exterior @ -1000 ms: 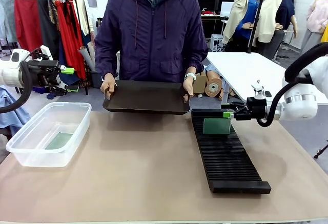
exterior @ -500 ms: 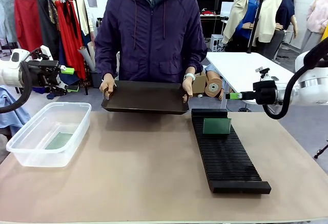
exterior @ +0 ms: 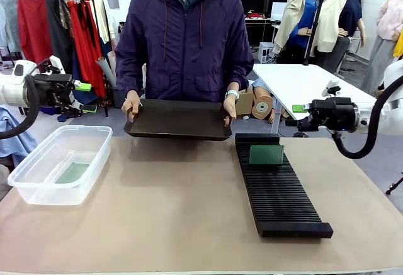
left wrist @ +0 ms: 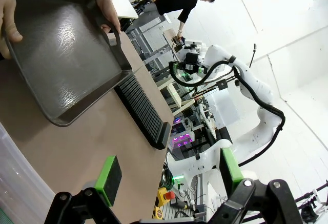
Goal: Sort PCBs into racks and boxes based on the side picked up.
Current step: If the short side of the Blank PCB is picked up, insert it into the PCB Rack ; if the long side is picked up, place it in the Organizing box.
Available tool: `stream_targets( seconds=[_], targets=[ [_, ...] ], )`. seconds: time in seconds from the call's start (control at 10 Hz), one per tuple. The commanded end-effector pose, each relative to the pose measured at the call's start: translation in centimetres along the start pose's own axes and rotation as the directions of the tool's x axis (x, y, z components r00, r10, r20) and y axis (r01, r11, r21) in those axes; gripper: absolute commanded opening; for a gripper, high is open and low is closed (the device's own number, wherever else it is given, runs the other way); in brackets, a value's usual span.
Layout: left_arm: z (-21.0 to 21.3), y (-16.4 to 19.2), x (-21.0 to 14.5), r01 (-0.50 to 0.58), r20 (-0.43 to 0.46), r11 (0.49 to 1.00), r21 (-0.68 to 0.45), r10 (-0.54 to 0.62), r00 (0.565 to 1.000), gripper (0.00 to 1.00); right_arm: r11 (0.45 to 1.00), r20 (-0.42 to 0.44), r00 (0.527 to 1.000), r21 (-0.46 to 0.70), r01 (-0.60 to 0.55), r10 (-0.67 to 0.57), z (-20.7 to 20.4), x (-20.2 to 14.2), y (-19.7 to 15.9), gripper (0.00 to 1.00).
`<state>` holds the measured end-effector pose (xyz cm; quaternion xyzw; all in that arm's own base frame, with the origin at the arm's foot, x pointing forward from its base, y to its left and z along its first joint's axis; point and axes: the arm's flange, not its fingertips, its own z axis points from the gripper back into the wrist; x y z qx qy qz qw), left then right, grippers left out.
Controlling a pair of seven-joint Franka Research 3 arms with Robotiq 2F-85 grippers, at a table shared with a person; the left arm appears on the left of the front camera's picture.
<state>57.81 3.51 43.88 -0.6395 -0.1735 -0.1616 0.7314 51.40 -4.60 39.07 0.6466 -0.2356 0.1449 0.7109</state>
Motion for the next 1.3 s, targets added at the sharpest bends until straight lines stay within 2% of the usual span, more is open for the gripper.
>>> stream_targets(
  seconds=[0.0, 0.3, 0.5, 0.6, 1.2],
  targets=[
    [0.1, -0.2, 0.0, 0.003, 0.003, 1.000, 0.004, -0.003, 1.000, 1.00, 0.994, 0.034, 0.997, -0.074, 0.075, -0.072, -0.7, 0.0, 3.2, 1.00],
    [0.1, -0.2, 0.0, 0.003, 0.003, 1.000, 0.004, -0.003, 1.000, 1.00, 0.990, 0.017, 0.992, -0.066, 0.128, -0.127, -1.3, -0.2, 5.9, 1.00],
    [0.1, -0.2, 0.0, 0.003, 0.003, 1.000, 0.004, -0.003, 1.000, 1.00, 0.986, 0.017, 0.986, -0.030, 0.164, -0.164, -1.7, -0.2, 6.1, 1.00],
    [0.1, -0.2, 0.0, 0.003, 0.003, 1.000, 0.004, -0.003, 1.000, 1.00, 0.993, 0.015, 0.995, -0.056, 0.102, -0.101, -1.0, 0.2, 5.8, 1.00],
    [0.1, -0.2, 0.0, 0.003, 0.003, 1.000, 0.004, -0.003, 1.000, 1.00, 0.993, 0.015, 0.995, -0.056, 0.102, -0.101, -1.0, 0.2, 5.8, 1.00]
  ],
)
